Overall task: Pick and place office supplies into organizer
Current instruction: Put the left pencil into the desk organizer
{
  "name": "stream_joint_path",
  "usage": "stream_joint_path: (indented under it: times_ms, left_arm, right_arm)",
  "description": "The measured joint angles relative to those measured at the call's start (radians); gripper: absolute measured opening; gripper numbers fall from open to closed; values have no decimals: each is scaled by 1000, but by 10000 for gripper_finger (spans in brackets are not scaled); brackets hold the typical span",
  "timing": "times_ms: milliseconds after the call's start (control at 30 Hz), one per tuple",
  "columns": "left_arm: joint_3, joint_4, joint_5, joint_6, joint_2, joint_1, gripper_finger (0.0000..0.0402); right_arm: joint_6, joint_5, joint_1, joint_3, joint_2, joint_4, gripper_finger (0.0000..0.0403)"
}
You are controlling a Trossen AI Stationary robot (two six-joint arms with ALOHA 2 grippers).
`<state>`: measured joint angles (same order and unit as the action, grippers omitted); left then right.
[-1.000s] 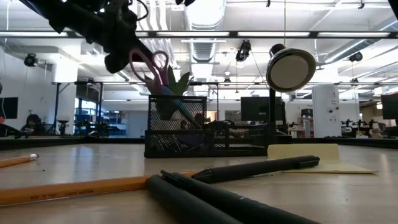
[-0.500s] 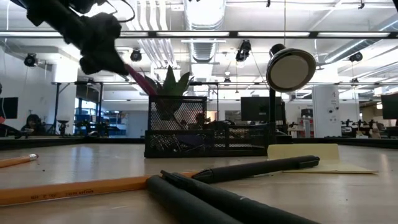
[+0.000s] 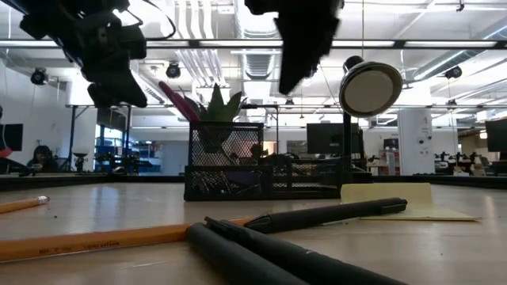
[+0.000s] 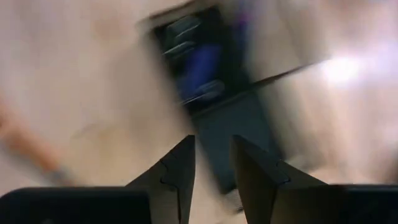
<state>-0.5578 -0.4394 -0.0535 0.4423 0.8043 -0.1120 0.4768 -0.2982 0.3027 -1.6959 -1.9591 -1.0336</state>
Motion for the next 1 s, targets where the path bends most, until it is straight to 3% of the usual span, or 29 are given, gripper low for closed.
stream_joint_path:
  times_ms: [133,233,333,533,633,867,1000]
  left_arm:
    - [17,2,-1,68,-5,73,35]
    - [37,13,1,90,-2,133,35]
    - [66,42,3,141,0,191,35]
    - [113,66,4,212,15,321,35]
    - [125,63,4,233,23,385,35]
    - [125,71,-12,128,40,544,35]
    - [126,87,-24,111,47,639,35]
  right_arm:
    - [-21,210,70,68,1,21,93]
    - [-11,246,125,113,1,21,93]
    - [-8,246,163,151,1,41,93]
    - [276,245,179,176,1,174,93]
    - [330,235,179,176,1,243,93]
    - [719,33,179,175,1,360,93]
    - [862,15,179,175,1,420,93]
